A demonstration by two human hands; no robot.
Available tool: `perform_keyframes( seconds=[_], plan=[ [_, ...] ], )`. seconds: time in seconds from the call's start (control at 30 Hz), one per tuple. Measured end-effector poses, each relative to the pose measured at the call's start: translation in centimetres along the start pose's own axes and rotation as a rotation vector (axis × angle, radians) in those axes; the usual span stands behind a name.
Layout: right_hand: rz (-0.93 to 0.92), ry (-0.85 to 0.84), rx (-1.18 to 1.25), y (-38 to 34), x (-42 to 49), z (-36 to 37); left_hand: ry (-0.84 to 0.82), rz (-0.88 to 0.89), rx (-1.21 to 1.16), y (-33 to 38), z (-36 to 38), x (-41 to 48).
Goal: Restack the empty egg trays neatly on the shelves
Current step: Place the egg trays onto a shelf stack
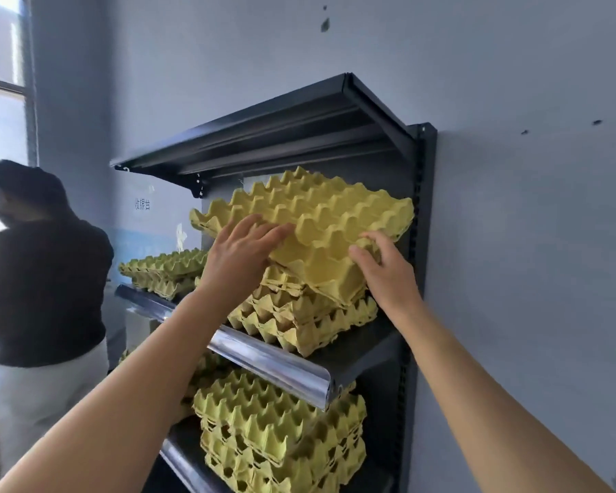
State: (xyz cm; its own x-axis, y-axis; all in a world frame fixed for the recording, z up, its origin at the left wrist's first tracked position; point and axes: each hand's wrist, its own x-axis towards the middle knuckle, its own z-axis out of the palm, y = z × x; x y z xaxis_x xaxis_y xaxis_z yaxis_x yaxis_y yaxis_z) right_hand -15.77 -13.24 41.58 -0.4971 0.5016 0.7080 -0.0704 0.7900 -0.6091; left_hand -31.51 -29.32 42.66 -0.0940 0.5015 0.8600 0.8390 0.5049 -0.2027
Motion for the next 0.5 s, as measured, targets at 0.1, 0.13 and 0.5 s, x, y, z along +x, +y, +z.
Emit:
perform_keyframes(
  seconds=[0.1, 0.13, 0.5],
  plan=[
    [0.010, -0.032, -0.055, -0.3, 3.7, 2.4, 0.082, -0.030, -0.006, -2.5, 1.5, 1.6],
    [0.008, -0.038, -0.074, -0.5, 4.7, 3.2, 0.088, -0.048, -0.015, -3.3, 2.0, 2.1],
    [0.123, -0.107, -0.396, 0.7, 10.3, 9.4, -0.176, -0.158, -0.113, -9.2, 9.6, 4.5]
  ],
)
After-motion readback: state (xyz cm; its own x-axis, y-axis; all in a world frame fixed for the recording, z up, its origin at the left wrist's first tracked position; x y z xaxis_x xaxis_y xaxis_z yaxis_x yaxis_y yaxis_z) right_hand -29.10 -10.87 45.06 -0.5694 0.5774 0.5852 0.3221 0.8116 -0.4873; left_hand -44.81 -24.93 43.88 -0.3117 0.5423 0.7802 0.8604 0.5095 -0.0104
